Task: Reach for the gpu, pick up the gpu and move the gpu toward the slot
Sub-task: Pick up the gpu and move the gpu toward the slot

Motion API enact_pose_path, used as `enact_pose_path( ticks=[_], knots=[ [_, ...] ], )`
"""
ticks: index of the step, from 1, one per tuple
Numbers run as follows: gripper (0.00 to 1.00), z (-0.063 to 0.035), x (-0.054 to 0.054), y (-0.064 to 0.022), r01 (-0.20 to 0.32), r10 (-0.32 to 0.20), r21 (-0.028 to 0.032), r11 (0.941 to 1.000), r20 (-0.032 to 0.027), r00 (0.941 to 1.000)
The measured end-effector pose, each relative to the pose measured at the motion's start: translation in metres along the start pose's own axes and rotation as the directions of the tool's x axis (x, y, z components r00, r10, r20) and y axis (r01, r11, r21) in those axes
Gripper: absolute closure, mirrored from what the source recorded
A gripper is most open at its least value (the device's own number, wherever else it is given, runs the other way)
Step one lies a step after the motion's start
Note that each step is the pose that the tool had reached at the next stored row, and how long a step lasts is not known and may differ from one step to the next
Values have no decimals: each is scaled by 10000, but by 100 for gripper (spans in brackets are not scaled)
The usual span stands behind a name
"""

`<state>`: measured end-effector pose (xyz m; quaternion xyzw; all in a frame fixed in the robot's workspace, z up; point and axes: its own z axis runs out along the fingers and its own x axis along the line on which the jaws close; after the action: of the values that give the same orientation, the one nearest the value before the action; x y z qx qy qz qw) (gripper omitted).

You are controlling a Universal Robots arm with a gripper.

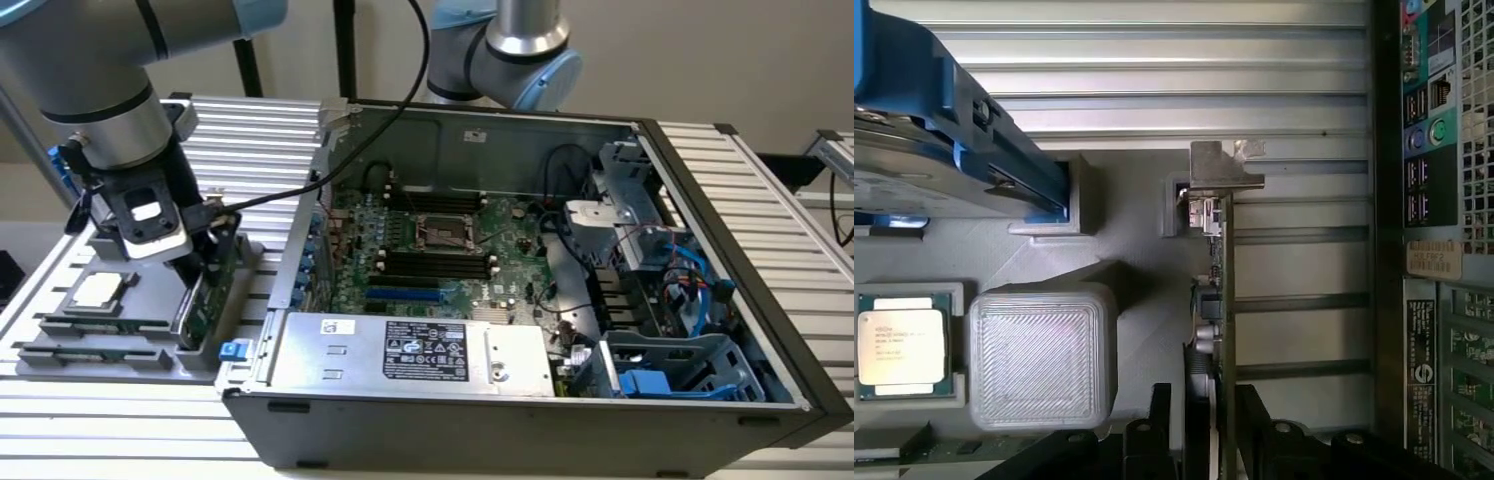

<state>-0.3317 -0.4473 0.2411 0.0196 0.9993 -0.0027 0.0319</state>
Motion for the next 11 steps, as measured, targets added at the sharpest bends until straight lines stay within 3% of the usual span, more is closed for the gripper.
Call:
enact_pose_path(
  ticks=[2, 3, 11],
  knots=[
    [64, 0, -2, 1, 0, 0, 0, 10000, 0, 10000],
    [71, 0, -4, 0, 1, -1, 0, 10000, 0, 10000],
    [74, 0, -4, 0, 1, -1, 0, 10000, -3, 10000]
  ],
)
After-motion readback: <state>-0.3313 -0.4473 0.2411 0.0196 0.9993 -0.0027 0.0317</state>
